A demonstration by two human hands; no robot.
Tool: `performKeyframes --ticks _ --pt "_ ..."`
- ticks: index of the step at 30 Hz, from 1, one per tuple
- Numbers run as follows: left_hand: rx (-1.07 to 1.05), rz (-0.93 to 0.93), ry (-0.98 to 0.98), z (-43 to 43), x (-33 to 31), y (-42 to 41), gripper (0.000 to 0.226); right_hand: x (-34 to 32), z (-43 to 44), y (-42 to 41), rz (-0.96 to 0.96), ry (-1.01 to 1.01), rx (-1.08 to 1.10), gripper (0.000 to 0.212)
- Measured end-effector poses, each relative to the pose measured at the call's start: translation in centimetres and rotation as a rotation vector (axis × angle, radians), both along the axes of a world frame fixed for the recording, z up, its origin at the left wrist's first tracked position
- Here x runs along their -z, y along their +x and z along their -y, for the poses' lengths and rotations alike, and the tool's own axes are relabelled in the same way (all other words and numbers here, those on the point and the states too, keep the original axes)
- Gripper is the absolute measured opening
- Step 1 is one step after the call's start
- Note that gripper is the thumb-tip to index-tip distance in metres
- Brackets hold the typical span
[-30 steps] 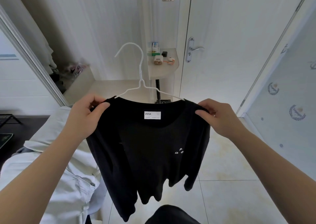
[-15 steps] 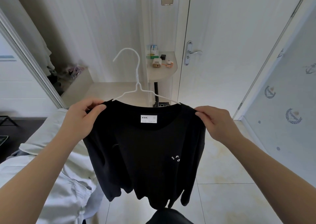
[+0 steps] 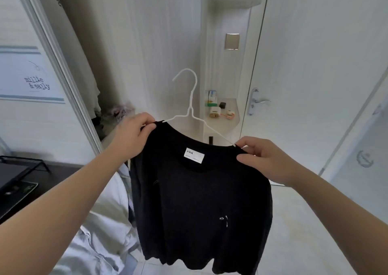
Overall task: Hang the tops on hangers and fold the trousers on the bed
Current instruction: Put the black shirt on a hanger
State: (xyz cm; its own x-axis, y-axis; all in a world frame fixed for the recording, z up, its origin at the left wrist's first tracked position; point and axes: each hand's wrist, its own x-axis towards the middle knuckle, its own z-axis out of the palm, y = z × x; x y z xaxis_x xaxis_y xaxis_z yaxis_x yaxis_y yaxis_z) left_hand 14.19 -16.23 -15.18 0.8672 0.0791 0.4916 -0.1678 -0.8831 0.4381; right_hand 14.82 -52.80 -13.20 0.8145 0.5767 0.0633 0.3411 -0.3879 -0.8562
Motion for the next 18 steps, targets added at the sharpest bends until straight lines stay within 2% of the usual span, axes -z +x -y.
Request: performKeyframes --ticks 3,7,11,14,18 --pt "-0.071 -0.014 0.028 -1.7 -1.6 3.7 0.012 -3.0 -3.4 1.6 -0.181 0.077 -0.138 0.009" --pt "-0.051 -0.012 -0.056 -4.2 -3.6 8.2 0.012 -6.0 -8.3 4.5 -0.383 0.244 -0.233 0.034" --pt "-0.043 0.008 -0.237 -7.7 -6.1 12.9 0.012 -8.8 -12.8 7.6 -0.410 0.412 -0.207 0.029" --pt "-0.036 0.023 -0.303 -9.5 -8.5 15.6 0.018 -10.7 -16.2 10.2 -0.388 0.472 -0.162 0.037" --pt "0.051 0.029 -0.358 -12.6 -11.1 18.2 0.025 -13.2 -21.2 13.6 -0.360 0.558 -0.143 0.015"
